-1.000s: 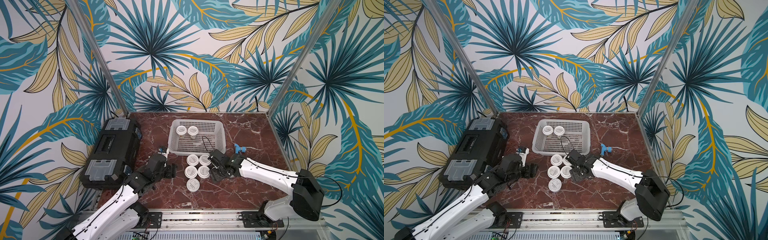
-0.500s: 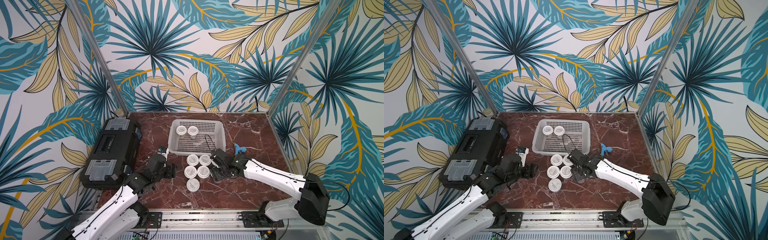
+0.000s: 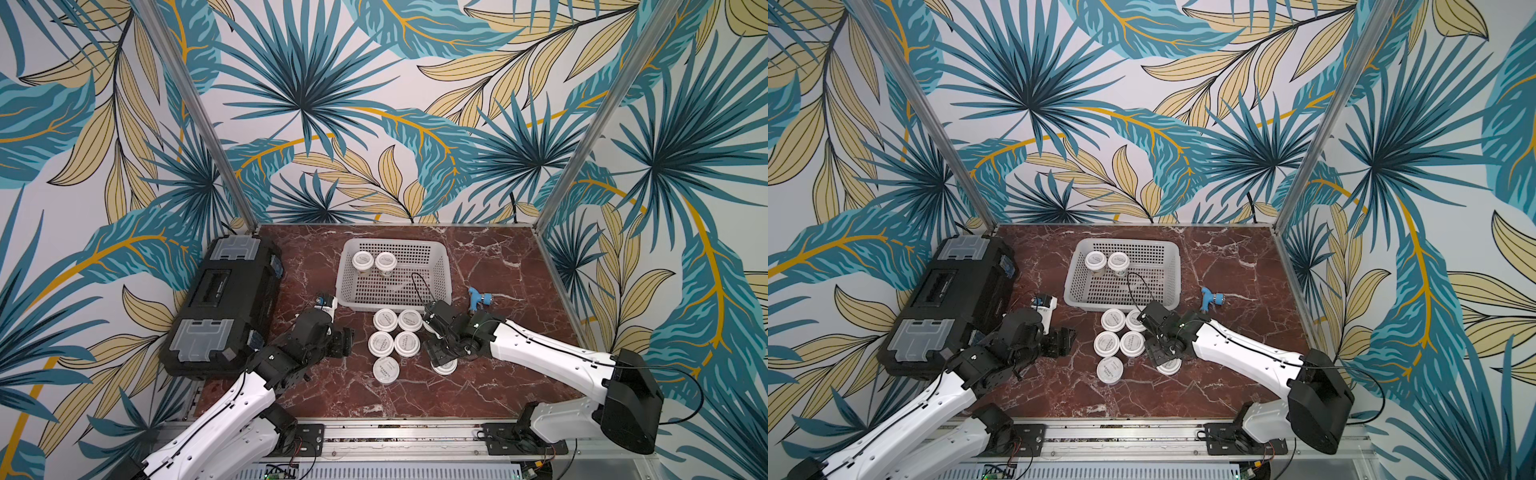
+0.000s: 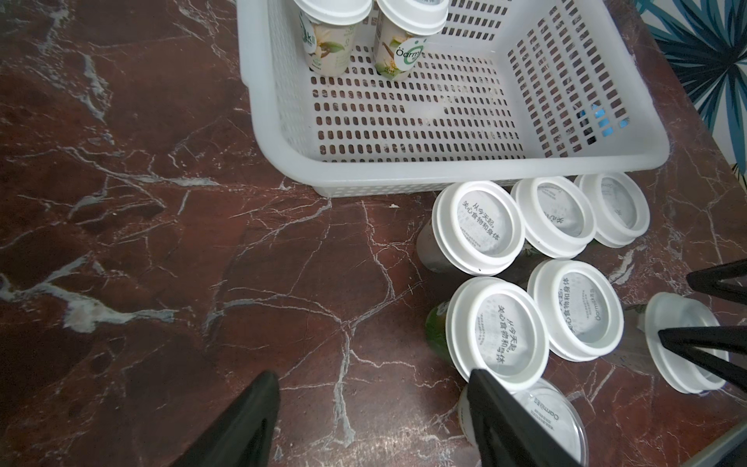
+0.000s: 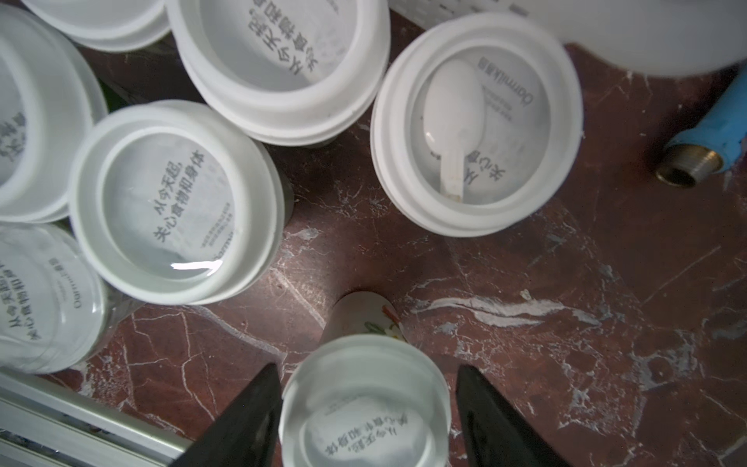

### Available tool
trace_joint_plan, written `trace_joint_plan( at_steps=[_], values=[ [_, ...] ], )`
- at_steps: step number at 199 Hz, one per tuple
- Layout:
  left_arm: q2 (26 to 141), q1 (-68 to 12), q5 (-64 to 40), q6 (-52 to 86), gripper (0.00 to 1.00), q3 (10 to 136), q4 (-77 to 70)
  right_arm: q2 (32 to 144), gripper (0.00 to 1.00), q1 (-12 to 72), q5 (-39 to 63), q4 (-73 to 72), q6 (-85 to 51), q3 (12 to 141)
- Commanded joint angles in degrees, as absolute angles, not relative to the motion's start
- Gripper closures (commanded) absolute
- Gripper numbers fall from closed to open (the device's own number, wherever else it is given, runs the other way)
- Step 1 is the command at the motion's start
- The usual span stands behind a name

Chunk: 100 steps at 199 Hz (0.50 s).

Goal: Put the yogurt in the basket
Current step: Pick up the yogurt from the center of the board.

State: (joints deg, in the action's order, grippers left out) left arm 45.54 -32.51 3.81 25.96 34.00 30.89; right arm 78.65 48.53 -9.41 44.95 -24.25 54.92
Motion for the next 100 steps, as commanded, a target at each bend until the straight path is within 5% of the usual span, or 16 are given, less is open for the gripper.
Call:
trace_joint_plan(
  at_steps=[1,100],
  values=[
    [44.73,-32.17,4.14,25.22,0.22,32.48,30.50,77.01,0.23,48.87,-9.59,46.05,-24.44,53.56],
    [45.03,-32.16,4.10,25.04,0.22,33.05,30.46,72.89,0.15,48.80,-8.75,50.39,-25.30,52.09]
  ],
)
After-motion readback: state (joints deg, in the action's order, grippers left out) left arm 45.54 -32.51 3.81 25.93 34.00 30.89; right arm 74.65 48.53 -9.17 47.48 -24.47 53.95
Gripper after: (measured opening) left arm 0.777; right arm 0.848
